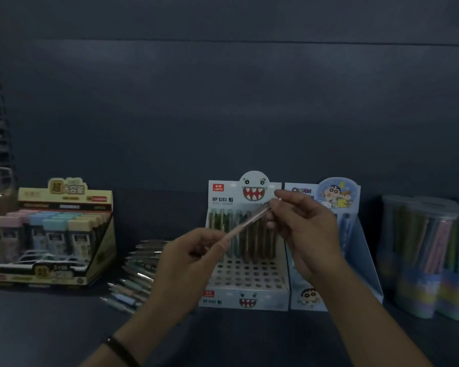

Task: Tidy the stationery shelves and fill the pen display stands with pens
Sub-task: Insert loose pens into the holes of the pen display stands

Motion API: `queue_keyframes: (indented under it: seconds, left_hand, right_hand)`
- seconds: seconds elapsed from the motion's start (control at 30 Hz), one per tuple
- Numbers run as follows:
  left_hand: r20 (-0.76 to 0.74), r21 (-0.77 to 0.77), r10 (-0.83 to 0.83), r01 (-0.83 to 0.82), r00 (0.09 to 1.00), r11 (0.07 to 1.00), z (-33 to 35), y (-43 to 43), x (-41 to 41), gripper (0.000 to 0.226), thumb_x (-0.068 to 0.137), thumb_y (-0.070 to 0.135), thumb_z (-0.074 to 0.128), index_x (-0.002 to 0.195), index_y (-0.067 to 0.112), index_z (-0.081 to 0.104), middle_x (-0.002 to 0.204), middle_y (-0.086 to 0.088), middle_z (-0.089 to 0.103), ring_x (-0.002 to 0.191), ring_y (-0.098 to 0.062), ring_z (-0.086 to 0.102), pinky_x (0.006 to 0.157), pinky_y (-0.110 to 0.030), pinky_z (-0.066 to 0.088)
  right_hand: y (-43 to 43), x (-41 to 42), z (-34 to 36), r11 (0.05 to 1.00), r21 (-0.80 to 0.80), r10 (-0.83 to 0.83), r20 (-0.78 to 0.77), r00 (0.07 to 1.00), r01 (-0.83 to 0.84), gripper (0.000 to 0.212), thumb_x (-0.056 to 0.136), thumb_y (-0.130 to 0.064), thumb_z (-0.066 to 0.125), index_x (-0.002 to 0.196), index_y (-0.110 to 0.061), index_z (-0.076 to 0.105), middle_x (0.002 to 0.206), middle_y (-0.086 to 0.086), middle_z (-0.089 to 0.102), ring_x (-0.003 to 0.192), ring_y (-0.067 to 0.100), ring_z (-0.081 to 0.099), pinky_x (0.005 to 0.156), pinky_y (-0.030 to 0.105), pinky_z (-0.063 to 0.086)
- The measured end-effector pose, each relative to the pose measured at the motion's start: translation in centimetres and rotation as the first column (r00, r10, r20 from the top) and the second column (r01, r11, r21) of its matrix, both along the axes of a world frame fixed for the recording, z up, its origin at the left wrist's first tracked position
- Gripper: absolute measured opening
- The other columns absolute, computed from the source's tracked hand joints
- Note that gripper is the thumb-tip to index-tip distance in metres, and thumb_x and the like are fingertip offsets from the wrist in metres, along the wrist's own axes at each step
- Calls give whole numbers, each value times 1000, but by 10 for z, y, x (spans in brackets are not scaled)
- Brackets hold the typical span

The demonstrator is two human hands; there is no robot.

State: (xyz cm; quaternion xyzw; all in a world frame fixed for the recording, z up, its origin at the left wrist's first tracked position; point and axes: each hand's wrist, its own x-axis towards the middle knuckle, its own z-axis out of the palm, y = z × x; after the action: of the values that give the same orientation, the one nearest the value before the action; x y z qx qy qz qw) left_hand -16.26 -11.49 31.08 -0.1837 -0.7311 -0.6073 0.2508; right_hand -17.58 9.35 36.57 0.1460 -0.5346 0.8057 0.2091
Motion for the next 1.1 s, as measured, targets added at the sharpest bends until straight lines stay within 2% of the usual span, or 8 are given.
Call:
queue_keyframes:
  seconds: [0.1,0.17,0.23,0.3,0.47,0.77,0.97,1.1]
  left_hand:
    - [-151,-251,134,-169,980,953,-7,2,-2,14,86,33,82,89,46,79,85,22,72,82,-9,62,70,-23,49]
    - [-274,-358,162,-257,948,898,-10,5,-3,13,85,41,78,96,46,79,90,29,71,91,-4,60,77,-24,48]
    - [-352,-433,154,-307,923,848,-13,9,-1,25,87,48,71,110,42,77,95,32,69,99,3,56,85,-22,47]
    - [-379,-513,120,-316,918,798,-17,12,1,34,88,55,66,119,41,73,102,32,67,103,7,54,93,-23,46]
    - [-387,-676,57,-325,920,661,-25,12,2,18,89,61,64,97,50,77,97,35,66,98,7,56,95,-32,44]
    - [-336,-703,46,-283,941,652,-25,10,4,21,84,60,71,104,58,75,99,39,68,98,13,57,96,-28,36]
    - [-348,-701,49,-295,936,649,-26,9,4,21,87,61,66,107,59,75,98,37,69,97,12,57,97,-31,36]
    - [-343,-709,46,-291,938,642,-27,9,3,20,88,59,67,108,59,74,99,37,69,98,12,57,98,-34,37]
  right_hand:
    - [6,0,3,994,110,-18,-9,1000,19,23,92,3,72,109,-10,78,89,16,78,75,18,72,60,24,57]
    - [10,-1,3,966,211,-138,-76,988,151,22,92,0,75,108,-14,79,86,15,78,75,20,73,61,27,58]
    - [14,-3,1,871,329,-316,-195,928,366,20,92,-7,78,106,-22,79,83,7,77,79,19,74,69,30,61]
    - [17,-5,-2,761,396,-426,-292,857,513,19,93,-12,78,104,-27,78,85,-5,76,82,10,73,74,22,59]
    - [21,-10,-11,575,465,-518,-430,740,673,19,94,-16,78,110,-26,78,92,-17,73,87,-4,69,75,8,52]
    - [17,-13,-16,535,512,-498,-451,741,672,19,94,-18,77,111,-24,79,94,-15,75,90,-7,68,77,2,47]
    - [13,-13,-18,472,575,-454,-491,744,668,18,94,-20,78,111,-23,80,91,-18,72,83,-6,66,82,11,53]
    - [12,-14,-18,419,634,-426,-495,757,650,16,97,-21,73,112,-20,80,100,-10,78,91,6,71,92,35,60]
